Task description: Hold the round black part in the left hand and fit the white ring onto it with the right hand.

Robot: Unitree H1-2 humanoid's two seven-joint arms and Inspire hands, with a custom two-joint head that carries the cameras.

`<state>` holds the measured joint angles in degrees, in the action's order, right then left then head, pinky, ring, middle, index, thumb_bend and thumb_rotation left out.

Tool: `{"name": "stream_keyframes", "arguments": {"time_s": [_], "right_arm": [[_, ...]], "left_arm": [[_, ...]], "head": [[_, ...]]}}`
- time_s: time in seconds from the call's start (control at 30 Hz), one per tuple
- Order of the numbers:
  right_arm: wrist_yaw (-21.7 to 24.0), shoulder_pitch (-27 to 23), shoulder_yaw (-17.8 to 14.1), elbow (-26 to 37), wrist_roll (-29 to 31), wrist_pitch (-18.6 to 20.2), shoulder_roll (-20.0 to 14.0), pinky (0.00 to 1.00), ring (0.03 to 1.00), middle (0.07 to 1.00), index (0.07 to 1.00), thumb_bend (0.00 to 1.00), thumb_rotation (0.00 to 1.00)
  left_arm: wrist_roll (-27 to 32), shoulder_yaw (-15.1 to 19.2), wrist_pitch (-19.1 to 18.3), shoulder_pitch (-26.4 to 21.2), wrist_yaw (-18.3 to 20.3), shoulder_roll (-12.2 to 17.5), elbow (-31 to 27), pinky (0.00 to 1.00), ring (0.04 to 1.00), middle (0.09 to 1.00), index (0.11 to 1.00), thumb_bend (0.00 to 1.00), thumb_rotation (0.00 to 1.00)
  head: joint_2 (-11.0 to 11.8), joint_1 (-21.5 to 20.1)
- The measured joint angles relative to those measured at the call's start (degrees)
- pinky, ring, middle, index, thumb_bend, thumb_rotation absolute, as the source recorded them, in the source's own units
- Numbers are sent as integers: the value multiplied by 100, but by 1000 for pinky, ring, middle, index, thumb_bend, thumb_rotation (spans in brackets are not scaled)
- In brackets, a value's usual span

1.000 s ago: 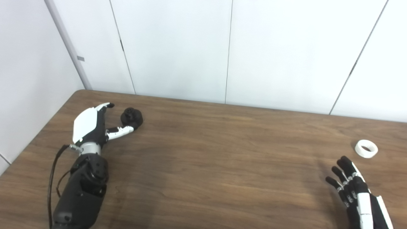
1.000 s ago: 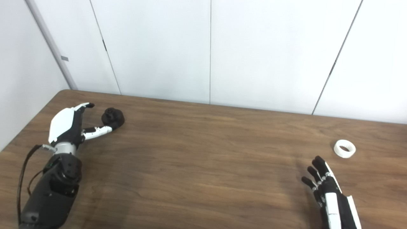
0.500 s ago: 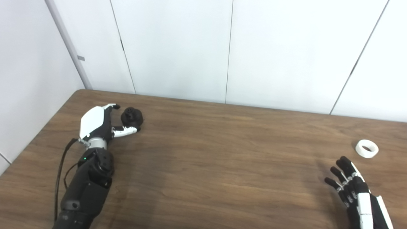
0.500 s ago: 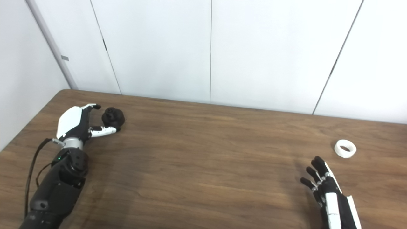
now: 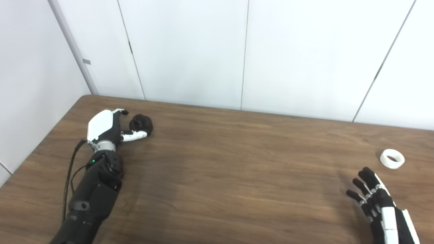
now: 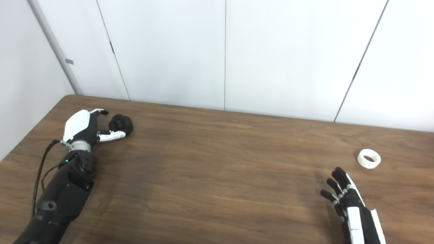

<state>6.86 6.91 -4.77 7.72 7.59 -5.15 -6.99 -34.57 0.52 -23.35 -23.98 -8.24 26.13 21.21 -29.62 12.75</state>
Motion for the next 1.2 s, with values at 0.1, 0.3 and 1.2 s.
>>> {"name": "stream_keyframes", "arguments": {"time_s": [0.1,0.3,1.2], "right_arm": [[0,9,-7,8,1,0,0,804,903,927,903,632,917],[-4,10,-9,12,1,1,5,797,906,928,903,631,917],[-9,114,-8,125,-28,35,28,798,905,924,901,604,924]], "left_arm": [[6,-40,-2,-53,1,14,69,1000,942,894,793,906,392],[110,-98,0,-174,0,13,227,1000,939,888,775,881,359],[218,-268,-36,-313,-20,9,395,1000,938,884,752,853,307]], "head": [[0,-18],[-35,-44],[-79,-97]]}}
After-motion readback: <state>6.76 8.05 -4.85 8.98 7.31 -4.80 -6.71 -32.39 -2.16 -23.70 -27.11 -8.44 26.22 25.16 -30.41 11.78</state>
